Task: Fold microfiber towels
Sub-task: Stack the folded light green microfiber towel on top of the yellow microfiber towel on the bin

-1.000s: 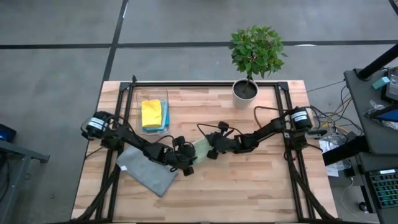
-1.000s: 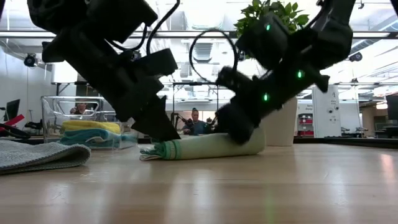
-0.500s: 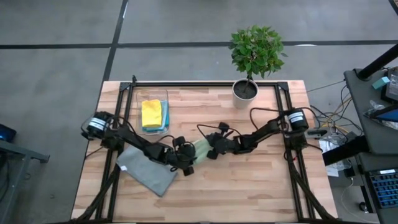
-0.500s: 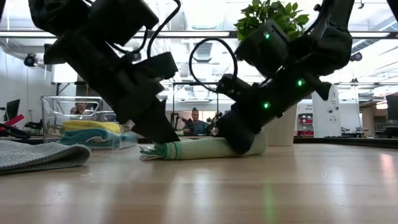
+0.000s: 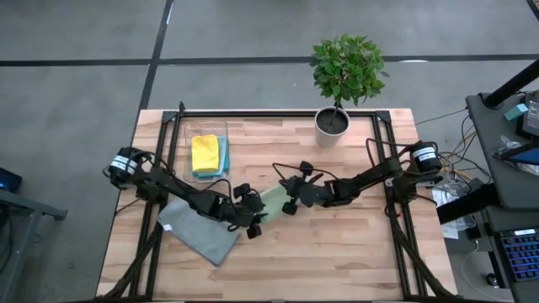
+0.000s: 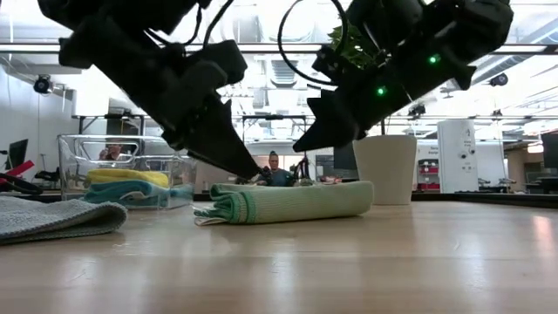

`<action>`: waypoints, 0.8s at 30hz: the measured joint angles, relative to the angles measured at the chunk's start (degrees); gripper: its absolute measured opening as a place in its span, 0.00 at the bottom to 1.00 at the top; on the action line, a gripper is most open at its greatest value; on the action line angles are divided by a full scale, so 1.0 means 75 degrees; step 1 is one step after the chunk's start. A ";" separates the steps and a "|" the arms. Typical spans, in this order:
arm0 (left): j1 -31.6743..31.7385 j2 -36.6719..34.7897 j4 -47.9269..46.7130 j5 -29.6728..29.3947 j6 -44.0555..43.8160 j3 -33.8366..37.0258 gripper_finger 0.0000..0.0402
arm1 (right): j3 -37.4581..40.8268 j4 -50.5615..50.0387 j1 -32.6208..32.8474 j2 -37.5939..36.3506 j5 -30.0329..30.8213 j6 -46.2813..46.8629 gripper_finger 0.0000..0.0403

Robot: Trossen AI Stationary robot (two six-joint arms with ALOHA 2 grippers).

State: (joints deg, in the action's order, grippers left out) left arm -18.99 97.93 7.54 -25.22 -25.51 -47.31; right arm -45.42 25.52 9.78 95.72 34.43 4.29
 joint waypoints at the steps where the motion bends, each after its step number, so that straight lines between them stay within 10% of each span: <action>1: -0.0005 0.0061 0.0061 0.0054 -0.0065 -0.0003 0.33 | 0.0025 -0.0010 0.0045 0.0001 -0.0008 0.0108 0.02; 24: -0.0075 0.0680 0.0134 0.0505 -0.0353 0.0000 0.33 | 0.0142 -0.0035 0.0311 0.1134 0.0013 0.0846 0.02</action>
State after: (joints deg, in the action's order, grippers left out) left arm -19.55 103.03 8.54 -21.44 -28.16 -47.31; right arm -44.36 25.26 12.12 104.23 34.52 10.64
